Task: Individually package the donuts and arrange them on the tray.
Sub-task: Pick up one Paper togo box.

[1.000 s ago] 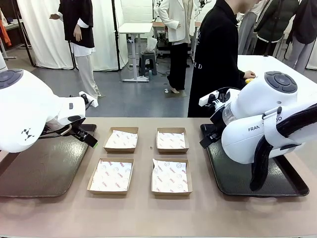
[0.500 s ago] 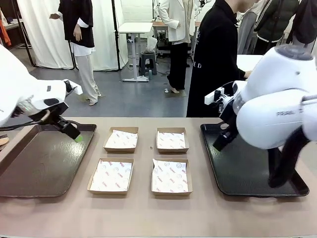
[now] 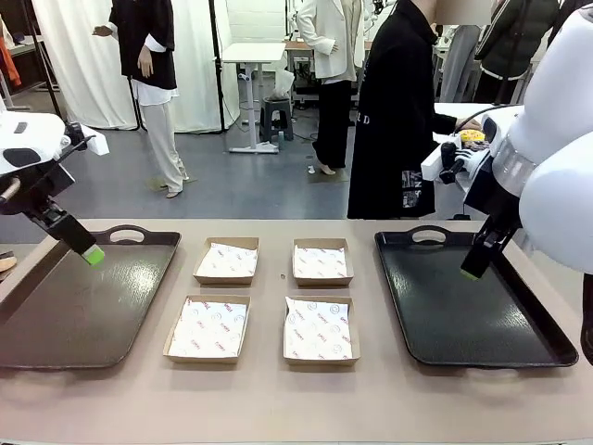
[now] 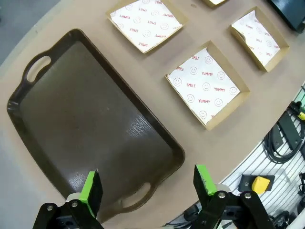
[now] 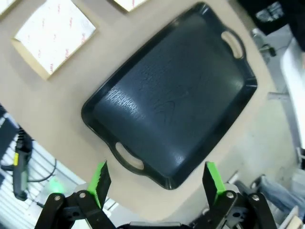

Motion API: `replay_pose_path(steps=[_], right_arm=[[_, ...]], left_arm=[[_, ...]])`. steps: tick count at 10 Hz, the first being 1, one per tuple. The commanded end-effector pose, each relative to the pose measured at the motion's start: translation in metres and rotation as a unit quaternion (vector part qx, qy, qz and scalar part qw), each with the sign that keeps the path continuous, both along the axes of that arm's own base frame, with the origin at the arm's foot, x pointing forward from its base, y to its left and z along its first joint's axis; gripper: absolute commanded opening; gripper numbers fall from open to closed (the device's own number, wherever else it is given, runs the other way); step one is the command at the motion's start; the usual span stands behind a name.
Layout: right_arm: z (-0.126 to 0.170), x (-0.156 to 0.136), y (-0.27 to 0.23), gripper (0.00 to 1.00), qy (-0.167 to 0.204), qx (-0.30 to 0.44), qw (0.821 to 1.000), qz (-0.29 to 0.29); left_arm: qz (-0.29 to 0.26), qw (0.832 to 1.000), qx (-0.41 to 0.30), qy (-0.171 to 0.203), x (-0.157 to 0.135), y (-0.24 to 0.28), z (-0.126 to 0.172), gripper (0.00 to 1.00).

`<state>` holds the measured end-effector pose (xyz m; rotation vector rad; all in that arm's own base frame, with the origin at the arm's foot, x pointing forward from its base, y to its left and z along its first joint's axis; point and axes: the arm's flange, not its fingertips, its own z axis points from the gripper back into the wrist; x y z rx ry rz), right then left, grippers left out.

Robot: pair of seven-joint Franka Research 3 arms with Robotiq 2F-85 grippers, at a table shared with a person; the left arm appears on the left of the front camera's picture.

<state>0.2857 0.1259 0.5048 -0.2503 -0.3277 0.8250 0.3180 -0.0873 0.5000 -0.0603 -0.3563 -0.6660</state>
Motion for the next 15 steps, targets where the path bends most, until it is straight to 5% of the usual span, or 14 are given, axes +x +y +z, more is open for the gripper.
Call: replay_pose_path(steps=[1, 2, 3, 4, 5, 7, 9, 10, 11, 15], right_arm=[[-0.013, 0.004, 0.007, 1.00, 0.036, 0.034, 0.999, -0.002], [0.000, 0.000, 0.000, 1.00, 0.000, 0.000, 1.000, 0.000], [0.001, 0.003, -0.017, 1.00, 0.034, 0.131, 0.991, -0.008], [0.005, 0.002, -0.043, 1.00, 0.058, 0.269, 0.961, -0.030], [0.004, -0.003, -0.077, 1.00, 0.098, 0.428, 0.897, -0.039], [-0.020, -0.010, -0.132, 1.00, 0.130, 0.591, 0.795, -0.046], [-0.053, -0.026, -0.180, 1.00, 0.157, 0.688, 0.707, -0.060], [-0.064, -0.032, -0.200, 1.00, 0.184, 0.706, 0.680, -0.076], [-0.069, -0.037, -0.219, 1.00, 0.198, 0.703, 0.677, -0.092], [-0.082, -0.038, -0.272, 1.00, 0.210, 0.712, 0.657, -0.133]], left_arm=[[-0.020, 0.999, -0.018, 0.034, 0.005, -0.005, -0.018, 1.00], [0.000, 1.000, 0.000, 0.000, 0.000, 0.000, 0.000, 1.00], [0.018, 0.992, -0.128, 0.005, 0.004, 0.017, 0.012, 1.00], [0.029, 0.968, -0.249, 0.022, 0.004, 0.041, 0.022, 1.00], [0.048, 0.921, -0.381, 0.062, -0.004, 0.074, 0.029, 1.00], [0.047, 0.813, -0.563, 0.142, -0.008, 0.122, 0.020, 1.00], [0.077, 0.753, -0.626, 0.187, -0.020, 0.160, -0.010, 1.00], [0.078, 0.740, -0.628, 0.226, -0.021, 0.173, -0.019, 1.00], [0.079, 0.737, -0.618, 0.261, -0.025, 0.187, -0.028, 1.00], [0.152, 0.732, -0.615, 0.252, -0.025, 0.238, -0.046, 1.00]])
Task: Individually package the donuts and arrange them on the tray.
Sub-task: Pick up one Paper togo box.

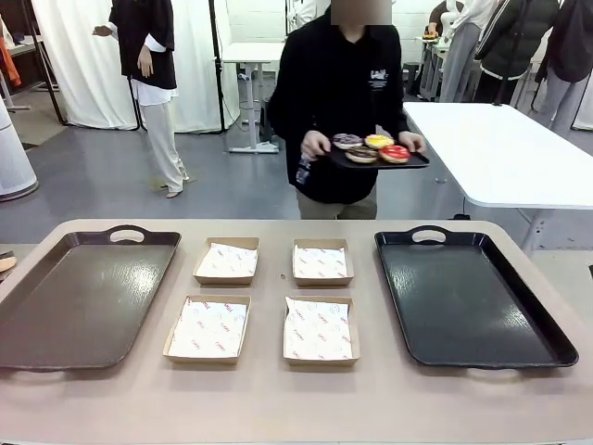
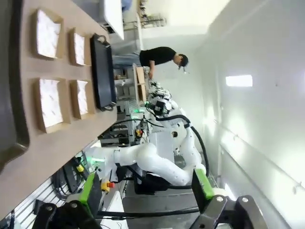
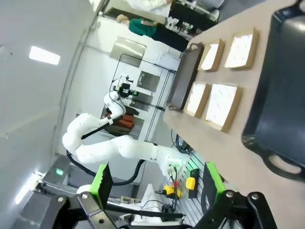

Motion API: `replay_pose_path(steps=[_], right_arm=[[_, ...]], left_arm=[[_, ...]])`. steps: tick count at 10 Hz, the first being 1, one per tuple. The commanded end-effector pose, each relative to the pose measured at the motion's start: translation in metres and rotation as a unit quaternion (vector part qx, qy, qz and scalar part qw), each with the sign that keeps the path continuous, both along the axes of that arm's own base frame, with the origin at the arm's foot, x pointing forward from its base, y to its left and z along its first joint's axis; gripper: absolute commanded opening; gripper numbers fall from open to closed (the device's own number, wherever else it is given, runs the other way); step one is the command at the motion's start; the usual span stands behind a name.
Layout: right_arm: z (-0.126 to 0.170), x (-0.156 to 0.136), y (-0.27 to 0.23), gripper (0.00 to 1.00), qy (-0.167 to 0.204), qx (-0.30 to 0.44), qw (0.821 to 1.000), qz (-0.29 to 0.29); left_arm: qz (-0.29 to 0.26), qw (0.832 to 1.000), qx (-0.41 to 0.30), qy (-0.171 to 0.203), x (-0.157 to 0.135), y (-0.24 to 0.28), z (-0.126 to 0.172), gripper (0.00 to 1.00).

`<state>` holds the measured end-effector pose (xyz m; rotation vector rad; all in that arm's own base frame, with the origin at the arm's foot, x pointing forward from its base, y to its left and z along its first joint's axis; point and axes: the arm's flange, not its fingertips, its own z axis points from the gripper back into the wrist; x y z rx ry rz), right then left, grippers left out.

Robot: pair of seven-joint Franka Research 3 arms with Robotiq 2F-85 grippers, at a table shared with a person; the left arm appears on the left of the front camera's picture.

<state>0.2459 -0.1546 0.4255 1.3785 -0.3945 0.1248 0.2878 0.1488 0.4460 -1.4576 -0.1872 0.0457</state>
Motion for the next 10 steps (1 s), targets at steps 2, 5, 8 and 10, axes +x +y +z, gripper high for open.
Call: replay_pose_path(steps=[2, 5, 8, 10], right_arm=[[-0.011, 0.004, -0.004, 1.00, 0.017, -0.030, 0.999, -0.014], [-0.010, 0.007, -0.003, 1.00, 0.027, -0.041, 0.999, -0.008], [-0.013, 0.007, -0.004, 1.00, 0.039, -0.053, 0.998, -0.010], [-0.013, 0.007, -0.004, 1.00, 0.039, -0.053, 0.998, -0.010]], left_arm=[[0.024, 0.999, 0.044, 0.007, 0.007, 0.015, 0.002, 1.00], [0.025, 0.997, 0.069, 0.023, 0.010, 0.020, -0.004, 1.00], [0.027, 0.998, 0.056, 0.027, 0.011, 0.019, -0.002, 1.00], [0.027, 0.998, 0.056, 0.027, 0.011, 0.019, -0.002, 1.00]])
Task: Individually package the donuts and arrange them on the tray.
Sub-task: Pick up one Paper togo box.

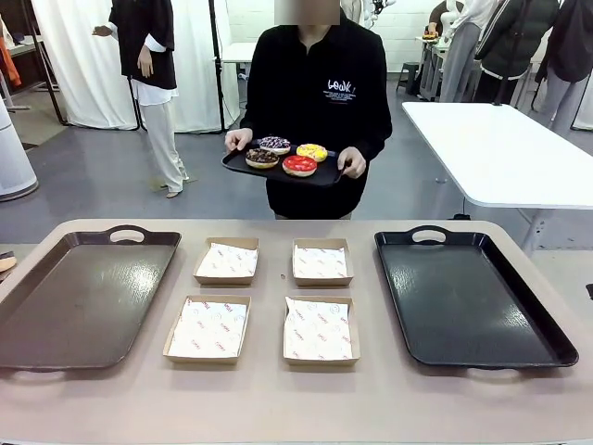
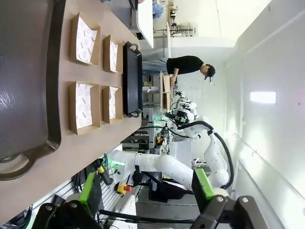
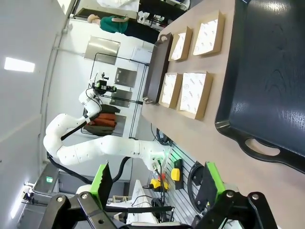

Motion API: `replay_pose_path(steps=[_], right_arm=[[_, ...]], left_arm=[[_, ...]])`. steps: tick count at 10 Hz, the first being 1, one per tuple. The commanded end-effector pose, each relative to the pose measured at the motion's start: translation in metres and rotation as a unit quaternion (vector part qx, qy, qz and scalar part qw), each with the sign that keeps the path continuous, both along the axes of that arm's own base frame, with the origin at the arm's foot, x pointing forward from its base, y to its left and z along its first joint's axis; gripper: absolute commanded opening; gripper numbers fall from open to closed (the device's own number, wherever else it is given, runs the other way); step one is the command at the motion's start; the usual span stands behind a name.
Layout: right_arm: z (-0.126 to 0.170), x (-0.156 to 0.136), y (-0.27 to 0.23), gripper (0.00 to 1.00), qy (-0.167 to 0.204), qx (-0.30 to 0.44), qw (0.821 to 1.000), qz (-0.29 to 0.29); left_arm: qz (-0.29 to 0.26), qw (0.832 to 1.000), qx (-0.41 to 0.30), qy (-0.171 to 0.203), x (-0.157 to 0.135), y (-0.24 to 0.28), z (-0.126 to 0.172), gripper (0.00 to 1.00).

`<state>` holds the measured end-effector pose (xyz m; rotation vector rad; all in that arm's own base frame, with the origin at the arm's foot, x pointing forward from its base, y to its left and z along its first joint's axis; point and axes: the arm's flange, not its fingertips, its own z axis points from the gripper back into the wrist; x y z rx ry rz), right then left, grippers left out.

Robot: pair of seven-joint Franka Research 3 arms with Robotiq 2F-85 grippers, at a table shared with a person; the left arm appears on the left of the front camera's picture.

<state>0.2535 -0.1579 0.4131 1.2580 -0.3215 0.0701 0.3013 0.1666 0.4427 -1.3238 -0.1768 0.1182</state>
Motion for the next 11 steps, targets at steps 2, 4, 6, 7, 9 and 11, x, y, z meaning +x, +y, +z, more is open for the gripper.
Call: replay_pose_path(steps=[2, 4, 6, 7, 9, 11], right_arm=[[-0.0009, -0.0003, -0.0002, 1.00, -0.006, 0.007, 1.000, 0.000], [-0.0009, -0.0003, -0.0002, 1.00, -0.006, 0.007, 1.000, 0.000], [-0.0009, -0.0003, -0.0002, 1.00, -0.006, 0.007, 1.000, 0.000], [-0.0009, -0.0003, -0.0002, 1.00, -0.006, 0.007, 1.000, 0.000], [-0.0009, -0.0003, -0.0002, 1.00, -0.006, 0.007, 1.000, 0.000], [-0.0009, -0.0003, -0.0002, 1.00, -0.006, 0.007, 1.000, 0.000]], left_arm=[[0.001, 1.000, -0.007, -0.003, -0.0020, 0.0015, 0.0016, 1.00], [0.001, 1.000, -0.007, -0.003, -0.0020, 0.0015, 0.0016, 1.00], [0.001, 1.000, -0.007, -0.003, -0.0020, 0.0015, 0.0016, 1.00], [0.001, 1.000, -0.007, -0.003, -0.0020, 0.0015, 0.0016, 1.00], [0.001, 1.000, -0.007, -0.003, -0.0020, 0.0015, 0.0016, 1.00], [0.001, 1.000, -0.007, -0.003, -0.0020, 0.0015, 0.0016, 1.00]])
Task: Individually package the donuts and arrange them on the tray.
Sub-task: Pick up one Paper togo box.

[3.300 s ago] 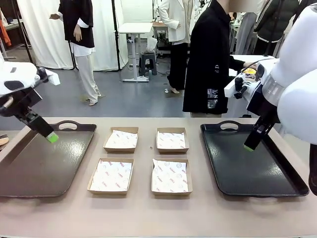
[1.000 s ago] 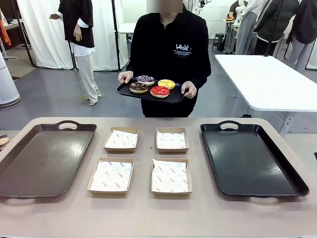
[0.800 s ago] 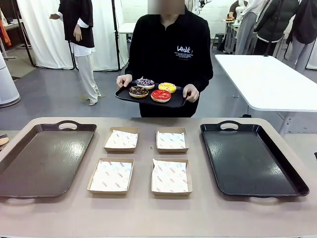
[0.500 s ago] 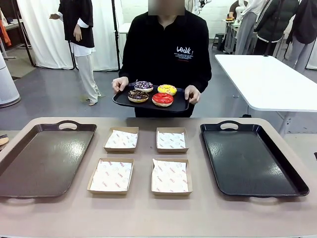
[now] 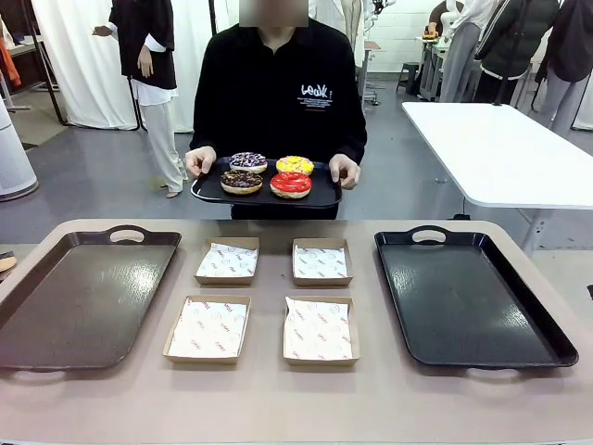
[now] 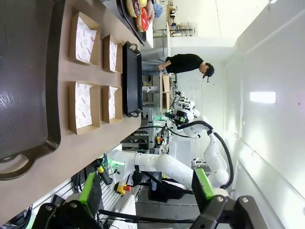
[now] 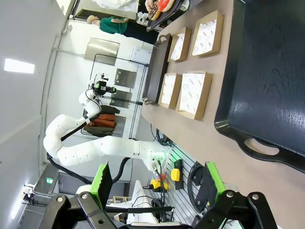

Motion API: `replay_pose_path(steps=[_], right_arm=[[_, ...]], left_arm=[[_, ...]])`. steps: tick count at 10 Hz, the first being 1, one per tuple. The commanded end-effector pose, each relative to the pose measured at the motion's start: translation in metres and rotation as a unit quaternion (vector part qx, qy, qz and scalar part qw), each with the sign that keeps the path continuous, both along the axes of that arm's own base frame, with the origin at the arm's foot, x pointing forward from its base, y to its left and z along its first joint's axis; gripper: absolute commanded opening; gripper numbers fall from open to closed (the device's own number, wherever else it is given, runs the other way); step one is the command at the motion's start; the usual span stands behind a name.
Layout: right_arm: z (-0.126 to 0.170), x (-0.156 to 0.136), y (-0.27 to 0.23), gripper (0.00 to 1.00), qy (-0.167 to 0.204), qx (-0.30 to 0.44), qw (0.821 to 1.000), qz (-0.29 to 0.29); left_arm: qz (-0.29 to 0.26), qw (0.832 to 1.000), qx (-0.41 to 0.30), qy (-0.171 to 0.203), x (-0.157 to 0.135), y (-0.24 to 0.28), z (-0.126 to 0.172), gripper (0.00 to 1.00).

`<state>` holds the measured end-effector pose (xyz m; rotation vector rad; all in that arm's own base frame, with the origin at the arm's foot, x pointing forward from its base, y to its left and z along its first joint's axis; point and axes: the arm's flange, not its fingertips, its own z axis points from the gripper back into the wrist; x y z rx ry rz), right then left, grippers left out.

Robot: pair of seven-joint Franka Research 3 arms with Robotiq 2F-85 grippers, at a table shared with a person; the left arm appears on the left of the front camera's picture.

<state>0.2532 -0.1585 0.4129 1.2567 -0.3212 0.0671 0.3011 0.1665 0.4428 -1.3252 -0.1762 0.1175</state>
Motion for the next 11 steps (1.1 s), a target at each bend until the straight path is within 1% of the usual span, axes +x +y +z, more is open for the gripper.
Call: replay_pose_path(steps=[1, 11], right_arm=[[-0.0006, -0.0001, 0.0003, 1.00, -0.007, 0.007, 1.000, 0.001], [-0.0006, -0.0001, 0.0003, 1.00, -0.007, 0.007, 1.000, 0.001]], left_arm=[[0.001, 1.000, -0.006, -0.003, -0.0019, 0.0016, 0.0014, 1.00], [0.001, 1.000, -0.006, -0.003, -0.0019, 0.0016, 0.0014, 1.00]])
